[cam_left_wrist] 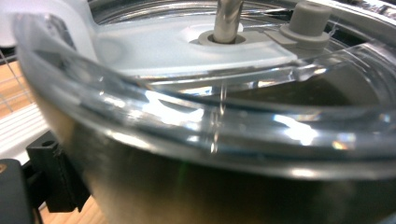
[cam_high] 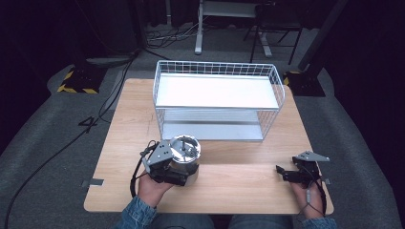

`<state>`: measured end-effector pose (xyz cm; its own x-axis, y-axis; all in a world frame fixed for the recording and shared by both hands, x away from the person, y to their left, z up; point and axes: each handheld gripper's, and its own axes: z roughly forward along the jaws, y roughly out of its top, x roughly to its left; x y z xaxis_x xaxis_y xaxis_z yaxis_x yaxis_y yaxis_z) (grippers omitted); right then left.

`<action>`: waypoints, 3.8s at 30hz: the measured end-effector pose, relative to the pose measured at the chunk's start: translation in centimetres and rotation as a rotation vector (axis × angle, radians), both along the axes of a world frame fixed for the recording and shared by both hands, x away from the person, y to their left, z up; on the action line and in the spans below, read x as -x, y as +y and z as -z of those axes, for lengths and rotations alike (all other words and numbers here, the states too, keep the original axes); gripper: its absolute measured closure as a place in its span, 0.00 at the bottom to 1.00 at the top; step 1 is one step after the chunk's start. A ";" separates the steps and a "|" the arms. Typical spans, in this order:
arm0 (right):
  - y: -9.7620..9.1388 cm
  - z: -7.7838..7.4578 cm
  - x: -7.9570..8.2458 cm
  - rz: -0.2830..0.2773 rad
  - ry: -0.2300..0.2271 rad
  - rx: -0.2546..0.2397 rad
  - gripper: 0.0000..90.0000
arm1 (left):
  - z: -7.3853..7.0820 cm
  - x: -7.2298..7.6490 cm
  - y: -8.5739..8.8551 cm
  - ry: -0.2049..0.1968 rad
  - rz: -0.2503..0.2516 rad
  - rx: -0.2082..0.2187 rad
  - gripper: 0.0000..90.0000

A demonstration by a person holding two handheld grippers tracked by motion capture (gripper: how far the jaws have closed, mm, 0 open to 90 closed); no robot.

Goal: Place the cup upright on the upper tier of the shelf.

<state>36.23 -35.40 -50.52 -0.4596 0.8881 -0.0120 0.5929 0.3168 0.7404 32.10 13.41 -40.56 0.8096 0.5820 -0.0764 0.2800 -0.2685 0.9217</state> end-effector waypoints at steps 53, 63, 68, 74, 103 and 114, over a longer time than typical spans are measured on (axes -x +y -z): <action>0.0 0.0 0.0 0.001 0.000 0.000 0.17 | -15.9 -8.0 -3.6 -0.049 0.069 0.086 0.04; 0.0 0.0 0.0 -0.001 0.000 0.000 0.17 | -18.1 -10.3 -4.6 -0.068 0.046 0.106 0.04; 0.0 0.0 0.0 0.000 0.000 0.000 0.17 | -18.9 -11.7 -5.0 -0.072 0.023 0.124 0.04; 0.0 0.0 0.0 -0.001 -0.001 0.000 0.17 | -19.4 -13.3 -5.6 -0.079 -0.002 0.140 0.04; 0.0 0.0 0.0 -0.003 -0.001 -0.005 0.18 | -18.0 -18.8 -9.0 -0.035 -0.101 0.074 0.04; 0.0 0.0 0.1 -0.003 -0.001 -0.005 0.18 | -16.6 -19.6 -9.5 -0.006 -0.114 0.036 0.04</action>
